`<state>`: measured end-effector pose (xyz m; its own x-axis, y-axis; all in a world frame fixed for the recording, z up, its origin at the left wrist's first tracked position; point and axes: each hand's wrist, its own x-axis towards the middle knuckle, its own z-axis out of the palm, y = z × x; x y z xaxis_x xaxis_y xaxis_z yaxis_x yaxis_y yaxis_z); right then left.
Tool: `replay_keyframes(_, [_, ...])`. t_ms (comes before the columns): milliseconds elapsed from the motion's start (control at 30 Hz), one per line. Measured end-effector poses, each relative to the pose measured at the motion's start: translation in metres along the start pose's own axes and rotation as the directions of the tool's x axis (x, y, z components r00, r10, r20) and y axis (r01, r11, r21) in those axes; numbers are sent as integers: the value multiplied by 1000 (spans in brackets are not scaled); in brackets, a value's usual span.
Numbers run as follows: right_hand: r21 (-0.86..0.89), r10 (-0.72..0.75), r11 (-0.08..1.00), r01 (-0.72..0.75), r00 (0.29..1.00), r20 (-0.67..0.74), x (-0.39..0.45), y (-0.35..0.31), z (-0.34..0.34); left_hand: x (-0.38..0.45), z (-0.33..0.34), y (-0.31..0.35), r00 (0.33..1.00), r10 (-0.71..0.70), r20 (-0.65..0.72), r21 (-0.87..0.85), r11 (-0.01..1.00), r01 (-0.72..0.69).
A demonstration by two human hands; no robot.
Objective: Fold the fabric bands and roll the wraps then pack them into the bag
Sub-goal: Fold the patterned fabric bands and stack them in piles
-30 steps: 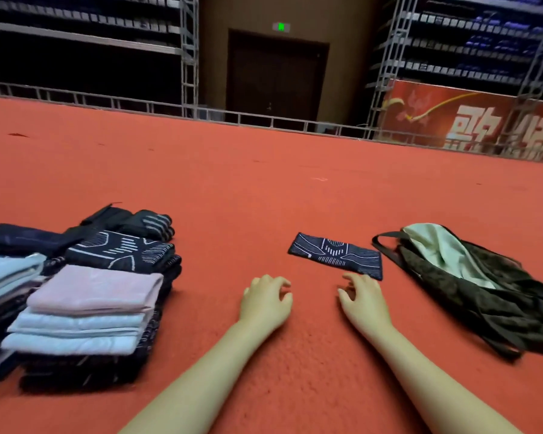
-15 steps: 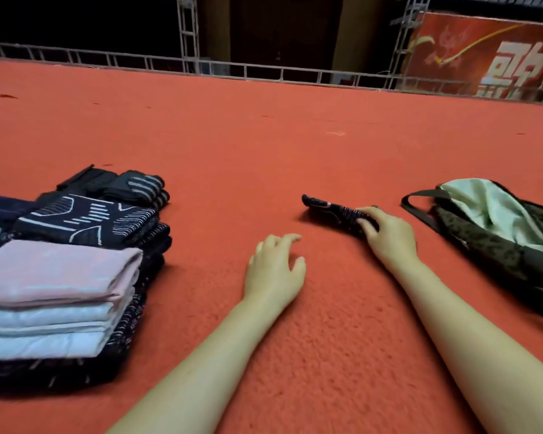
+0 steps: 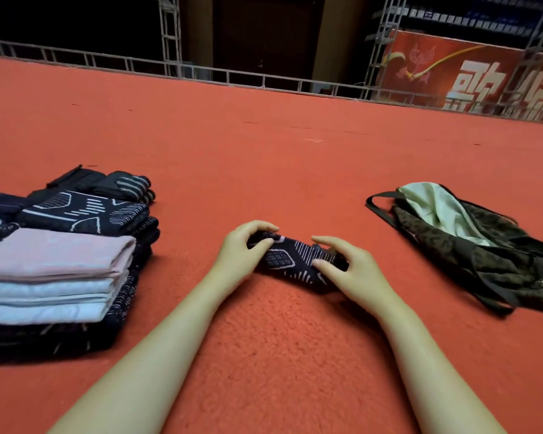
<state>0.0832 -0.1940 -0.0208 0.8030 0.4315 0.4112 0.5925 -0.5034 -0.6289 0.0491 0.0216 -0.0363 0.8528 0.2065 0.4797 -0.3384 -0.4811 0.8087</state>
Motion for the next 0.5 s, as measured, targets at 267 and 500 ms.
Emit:
replay_keyframes(267, [50,185,979,-196,968,172,0,28,-21,7,-8,-10,967,-50,-249,55,996,66])
replay_keyframes(500, [699,256,712,-61,950,-177,5,5,-22,9,-11,12,938,-127,-321,-195,979,66])
